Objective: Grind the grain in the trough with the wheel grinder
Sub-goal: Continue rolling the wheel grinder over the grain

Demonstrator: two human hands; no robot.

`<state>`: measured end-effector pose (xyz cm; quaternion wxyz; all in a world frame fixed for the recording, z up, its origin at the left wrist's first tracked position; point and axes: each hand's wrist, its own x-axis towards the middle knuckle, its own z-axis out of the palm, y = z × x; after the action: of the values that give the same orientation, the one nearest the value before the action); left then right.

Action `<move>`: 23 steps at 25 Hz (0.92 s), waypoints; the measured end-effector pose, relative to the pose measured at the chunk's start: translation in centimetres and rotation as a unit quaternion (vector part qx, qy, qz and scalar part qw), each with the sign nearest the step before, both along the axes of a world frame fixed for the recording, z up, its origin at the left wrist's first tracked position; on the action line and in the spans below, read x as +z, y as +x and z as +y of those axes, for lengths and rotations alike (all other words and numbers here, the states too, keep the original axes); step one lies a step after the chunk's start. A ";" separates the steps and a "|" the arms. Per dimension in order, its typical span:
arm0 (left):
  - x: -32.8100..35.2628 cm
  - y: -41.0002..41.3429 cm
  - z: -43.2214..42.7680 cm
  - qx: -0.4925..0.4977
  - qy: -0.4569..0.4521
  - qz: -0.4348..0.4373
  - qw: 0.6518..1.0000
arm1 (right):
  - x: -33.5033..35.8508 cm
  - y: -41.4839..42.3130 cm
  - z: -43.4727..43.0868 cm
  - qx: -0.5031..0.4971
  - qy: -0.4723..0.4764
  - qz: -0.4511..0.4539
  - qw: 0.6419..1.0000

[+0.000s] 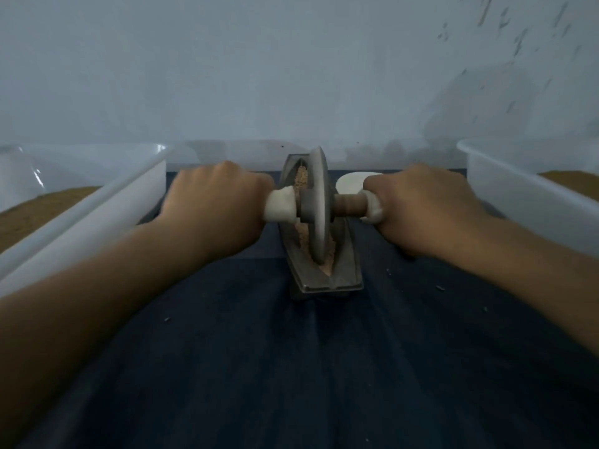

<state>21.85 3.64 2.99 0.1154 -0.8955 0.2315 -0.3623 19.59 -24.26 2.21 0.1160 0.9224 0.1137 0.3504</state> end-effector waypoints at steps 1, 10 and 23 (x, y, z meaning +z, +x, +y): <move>0.2 -0.3 0.3 -0.013 0.002 -0.037 0.999 | 0.2 -0.8 -0.2 -0.007 0.003 0.011 1.000; -0.6 5.9 -2.4 0.129 -0.110 0.161 0.972 | 3.2 7.5 4.5 -0.094 0.009 0.133 0.987; -0.8 5.7 -2.9 0.122 -0.026 0.036 0.991 | -0.6 7.7 2.3 -0.063 0.067 0.074 0.993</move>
<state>27.55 0.75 2.24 0.1266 -0.9324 0.1148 -0.3186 27.33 -21.98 1.57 0.0667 0.9570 0.0398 0.2796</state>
